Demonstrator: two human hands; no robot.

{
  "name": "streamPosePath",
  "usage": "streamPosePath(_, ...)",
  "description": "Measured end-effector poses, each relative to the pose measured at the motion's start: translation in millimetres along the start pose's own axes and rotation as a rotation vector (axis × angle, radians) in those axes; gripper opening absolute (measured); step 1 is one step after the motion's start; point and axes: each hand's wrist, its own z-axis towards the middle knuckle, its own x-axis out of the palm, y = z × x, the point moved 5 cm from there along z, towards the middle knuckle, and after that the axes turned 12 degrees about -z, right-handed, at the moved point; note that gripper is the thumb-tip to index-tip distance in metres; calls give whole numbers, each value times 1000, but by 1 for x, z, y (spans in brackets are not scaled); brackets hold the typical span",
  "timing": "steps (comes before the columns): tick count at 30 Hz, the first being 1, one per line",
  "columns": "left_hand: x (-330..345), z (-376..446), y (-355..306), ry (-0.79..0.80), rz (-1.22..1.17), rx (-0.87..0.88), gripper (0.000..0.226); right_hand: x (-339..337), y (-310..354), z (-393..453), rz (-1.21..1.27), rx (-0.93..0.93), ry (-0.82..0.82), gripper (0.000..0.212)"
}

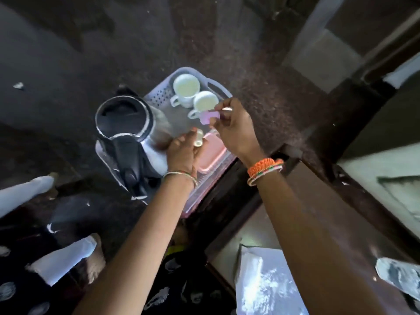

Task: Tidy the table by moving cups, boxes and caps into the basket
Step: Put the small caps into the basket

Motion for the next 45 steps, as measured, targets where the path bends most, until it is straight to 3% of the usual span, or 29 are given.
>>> streamPosePath(5,-5,10,10,7,-115,-98,6,44,1,50,-486,-268,170,15)
streamPosePath(8,-7,13,14,17,-217,-151,4,68,-16,58,-672,-206,427,10)
streamPosePath(13,-14,13,16,-6,-330,-259,8,82,-13,57,-830,-377,477,7)
streamPosePath(19,-14,11,14,-78,-388,-276,14,83,-5,62,-957,-355,475,8)
streamPosePath(23,-11,12,14,-107,-420,-259,13,71,-7,61,-897,-313,504,19)
streamPosePath(27,-6,14,14,-136,-423,-217,12,26,15,47,-414,-161,188,25)
streamPosePath(29,0,17,13,-131,-417,-191,10,12,27,31,-212,-116,304,20)
streamPosePath(32,12,24,12,-70,-368,-182,10,8,43,14,-391,-219,443,24)
streamPosePath(35,18,30,10,-12,-396,-170,14,14,49,20,-505,-265,363,22)
streamPosePath(38,12,31,12,-58,-391,-178,25,19,49,40,-565,-273,276,19)
streamPosePath(41,-2,22,12,-81,-141,-192,19,28,42,64,-483,-239,239,21)
streamPosePath(45,-22,1,-4,131,240,2,32,70,28,82,-673,-336,338,20)
